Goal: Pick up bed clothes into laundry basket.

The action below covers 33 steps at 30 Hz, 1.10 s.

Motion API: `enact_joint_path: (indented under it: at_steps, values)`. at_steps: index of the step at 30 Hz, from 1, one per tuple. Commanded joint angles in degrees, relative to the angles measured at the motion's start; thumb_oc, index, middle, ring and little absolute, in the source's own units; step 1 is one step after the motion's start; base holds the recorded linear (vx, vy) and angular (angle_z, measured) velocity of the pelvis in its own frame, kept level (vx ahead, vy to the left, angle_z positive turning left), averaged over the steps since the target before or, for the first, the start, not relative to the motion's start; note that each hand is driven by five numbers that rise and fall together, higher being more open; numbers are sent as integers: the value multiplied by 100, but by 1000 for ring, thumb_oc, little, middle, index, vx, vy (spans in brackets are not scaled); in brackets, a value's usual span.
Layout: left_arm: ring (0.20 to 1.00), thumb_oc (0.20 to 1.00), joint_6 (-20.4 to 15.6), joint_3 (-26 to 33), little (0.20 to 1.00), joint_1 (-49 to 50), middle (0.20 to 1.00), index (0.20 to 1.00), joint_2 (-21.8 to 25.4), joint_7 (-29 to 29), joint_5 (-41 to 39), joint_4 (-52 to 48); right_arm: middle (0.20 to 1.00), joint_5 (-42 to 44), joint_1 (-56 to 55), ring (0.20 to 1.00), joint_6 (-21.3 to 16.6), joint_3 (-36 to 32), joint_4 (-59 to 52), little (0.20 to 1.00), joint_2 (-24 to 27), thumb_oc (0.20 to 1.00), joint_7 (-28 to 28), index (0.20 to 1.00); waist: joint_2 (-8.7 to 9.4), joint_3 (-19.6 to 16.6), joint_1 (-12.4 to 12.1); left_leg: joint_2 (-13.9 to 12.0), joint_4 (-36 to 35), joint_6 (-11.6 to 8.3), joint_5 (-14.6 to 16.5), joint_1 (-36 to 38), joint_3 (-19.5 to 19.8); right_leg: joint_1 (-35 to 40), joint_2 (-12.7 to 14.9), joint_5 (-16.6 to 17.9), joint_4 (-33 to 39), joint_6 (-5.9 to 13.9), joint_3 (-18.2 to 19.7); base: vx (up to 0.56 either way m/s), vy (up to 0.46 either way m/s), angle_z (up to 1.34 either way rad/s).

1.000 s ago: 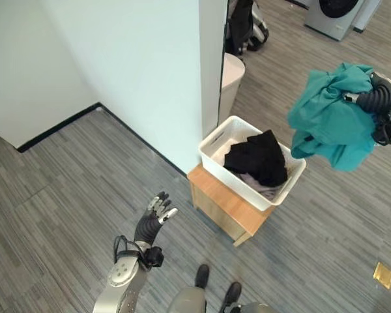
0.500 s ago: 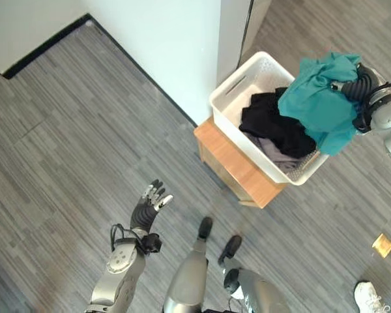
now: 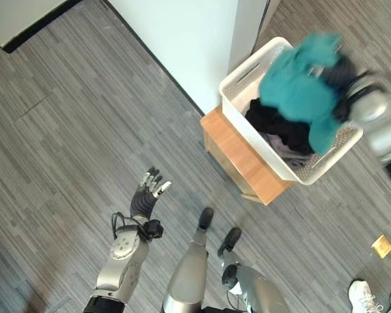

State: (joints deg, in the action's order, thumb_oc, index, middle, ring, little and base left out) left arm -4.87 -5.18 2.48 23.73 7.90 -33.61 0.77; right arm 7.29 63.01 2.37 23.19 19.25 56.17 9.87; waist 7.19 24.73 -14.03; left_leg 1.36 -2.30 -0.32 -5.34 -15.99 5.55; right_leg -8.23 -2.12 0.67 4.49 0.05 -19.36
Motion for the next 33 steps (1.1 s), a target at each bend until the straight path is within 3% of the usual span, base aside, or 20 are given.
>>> enact_joint_path:
  at_steps: [1,7,14,27,33]
  values:
    - [1000,1000,-339,79,1000,356,1000,1000,165,-6,-183,-386,200,344,261,200,-625,160,-261,200,146,200,345,200,355,-527,137,-284,-252,-188,112,175,-145,-126,806,220,51,882,293,15,2,-3]
    - [1000,1000,-350,129,1000,339,1000,1000,150,-13,-144,-424,200,619,-72,200,-967,-364,-1326,200,491,200,342,200,401,-594,251,-277,-266,-195,146,231,-185,-102,800,198,51,890,327,8,-3,-3]
    - [1000,1000,-335,154,1000,427,1000,1000,164,-40,-145,-457,200,766,-679,200,-950,-588,-1664,200,392,200,107,200,414,-580,250,-291,-268,-190,156,242,-208,-99,799,211,51,896,325,3,-2,-2]
    - [1000,1000,-300,106,1000,479,1000,1000,229,-24,-229,-505,200,1323,-1222,200,-633,-179,-795,200,-377,200,-294,200,399,-386,152,-310,-270,-184,104,157,-209,-212,787,301,51,900,335,0,0,0]
    - [1000,1000,-247,97,1000,572,1000,1000,246,-15,-201,-506,200,837,-1390,200,-265,105,63,200,-712,200,-384,200,341,-228,72,-319,-270,-194,49,30,-170,-304,789,326,51,893,310,0,0,0]
